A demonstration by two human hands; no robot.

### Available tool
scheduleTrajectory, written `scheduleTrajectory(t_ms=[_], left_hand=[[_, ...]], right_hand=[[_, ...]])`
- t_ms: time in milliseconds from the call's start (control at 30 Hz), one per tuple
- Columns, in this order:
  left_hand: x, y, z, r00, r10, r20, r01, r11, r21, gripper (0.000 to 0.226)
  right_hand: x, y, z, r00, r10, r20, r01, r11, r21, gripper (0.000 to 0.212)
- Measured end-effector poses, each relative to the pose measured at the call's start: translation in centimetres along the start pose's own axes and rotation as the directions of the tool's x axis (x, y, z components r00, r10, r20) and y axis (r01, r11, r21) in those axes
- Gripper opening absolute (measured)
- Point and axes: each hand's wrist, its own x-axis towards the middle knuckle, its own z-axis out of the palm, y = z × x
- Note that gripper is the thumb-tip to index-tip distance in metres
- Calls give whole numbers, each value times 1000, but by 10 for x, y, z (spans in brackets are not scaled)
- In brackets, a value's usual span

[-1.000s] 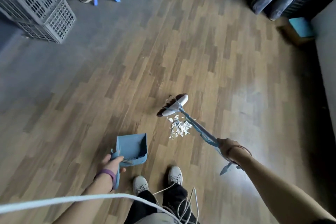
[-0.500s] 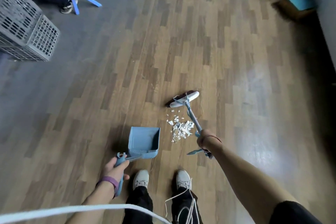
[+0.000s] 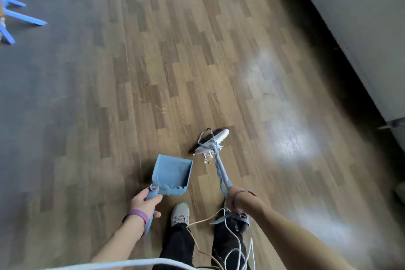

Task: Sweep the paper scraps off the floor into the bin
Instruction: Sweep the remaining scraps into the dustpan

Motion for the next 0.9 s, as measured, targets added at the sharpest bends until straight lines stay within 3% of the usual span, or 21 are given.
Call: scheduleTrajectory(t_ms=[67,133,300,533,633,700,767,833,900], left_hand=[[0,0,-7,1000,4,27,-5,999,42,31],[2,1,-11,999,6,45,-9,998,68,33],[6,4,-11,997,25,78,-36,989,145,30],[23,12,9,988,121,91,-147,913,380,25],[32,10,21,981,148,123,-189,858,478,24],[40,10,29,976,158,149,-215,810,546,24],[49,9,35,969,186,164,-247,753,609,23],[59,9,41,960,221,173,-279,698,660,24],[69,7,44,952,248,181,-302,657,691,23]], right_hand=[[-2,-14,16,998,63,5,-62,995,-80,28],[-8,-20,27,994,72,-84,-75,996,-40,8],[7,-4,10,952,120,-281,-34,955,293,46],[25,2,-22,949,152,-277,50,794,606,57],[28,-2,-31,969,114,-221,89,669,738,50],[29,-4,-40,981,59,-185,120,563,818,32],[37,-8,-46,986,-11,-164,156,377,913,12],[46,-13,-52,978,-67,-196,207,219,954,13],[53,-16,-60,962,-130,-239,261,192,946,26]])
